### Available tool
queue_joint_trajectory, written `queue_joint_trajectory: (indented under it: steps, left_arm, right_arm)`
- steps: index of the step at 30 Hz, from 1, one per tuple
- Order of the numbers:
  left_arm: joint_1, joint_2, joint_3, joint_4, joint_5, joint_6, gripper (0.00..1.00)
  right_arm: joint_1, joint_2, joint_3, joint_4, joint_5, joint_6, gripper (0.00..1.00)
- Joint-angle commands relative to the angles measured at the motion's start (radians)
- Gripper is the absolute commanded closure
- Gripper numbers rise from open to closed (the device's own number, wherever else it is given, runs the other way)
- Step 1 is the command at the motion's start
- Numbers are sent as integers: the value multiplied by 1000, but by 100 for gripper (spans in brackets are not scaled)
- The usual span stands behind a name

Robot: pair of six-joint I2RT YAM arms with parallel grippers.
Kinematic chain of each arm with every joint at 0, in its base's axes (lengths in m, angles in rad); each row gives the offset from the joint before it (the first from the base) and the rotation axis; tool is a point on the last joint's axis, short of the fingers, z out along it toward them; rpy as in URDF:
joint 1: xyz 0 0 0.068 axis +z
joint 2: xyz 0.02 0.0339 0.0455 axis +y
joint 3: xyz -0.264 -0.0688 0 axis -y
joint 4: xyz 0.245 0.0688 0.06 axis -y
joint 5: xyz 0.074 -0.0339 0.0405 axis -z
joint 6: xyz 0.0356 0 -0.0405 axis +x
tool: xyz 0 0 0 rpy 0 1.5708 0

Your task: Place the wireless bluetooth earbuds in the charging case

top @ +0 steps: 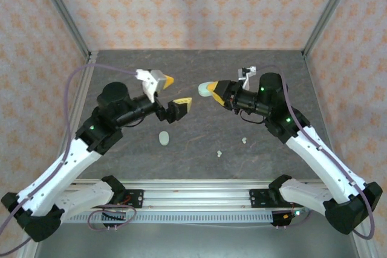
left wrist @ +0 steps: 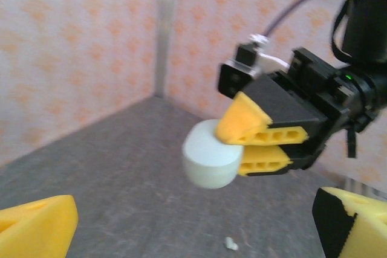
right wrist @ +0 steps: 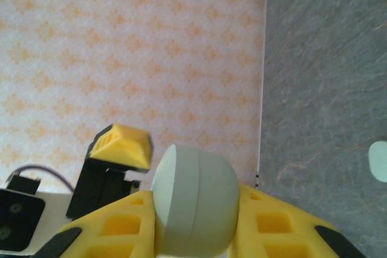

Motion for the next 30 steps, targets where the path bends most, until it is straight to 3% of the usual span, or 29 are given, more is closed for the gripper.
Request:
queue_joint_trajectory:
  steps: [1, 8, 16, 30]
  left_arm:
    - [31, -34, -7, -107, -162, -2, 0]
    - [97, -12, -22, -238, -246, -122, 0]
    - [150, 29, -113, -311, -286, -252, 0]
    - [276, 96, -246, -304, -286, -321, 0]
  right_arm:
    - [-10, 0, -8, -10, 47, -50, 81]
    - [-35, 155, -53, 69, 51, -121, 81]
    - [-105, 485, -5, 190, 4, -171, 81]
    - [-101, 1078, 291, 286, -126, -157, 81]
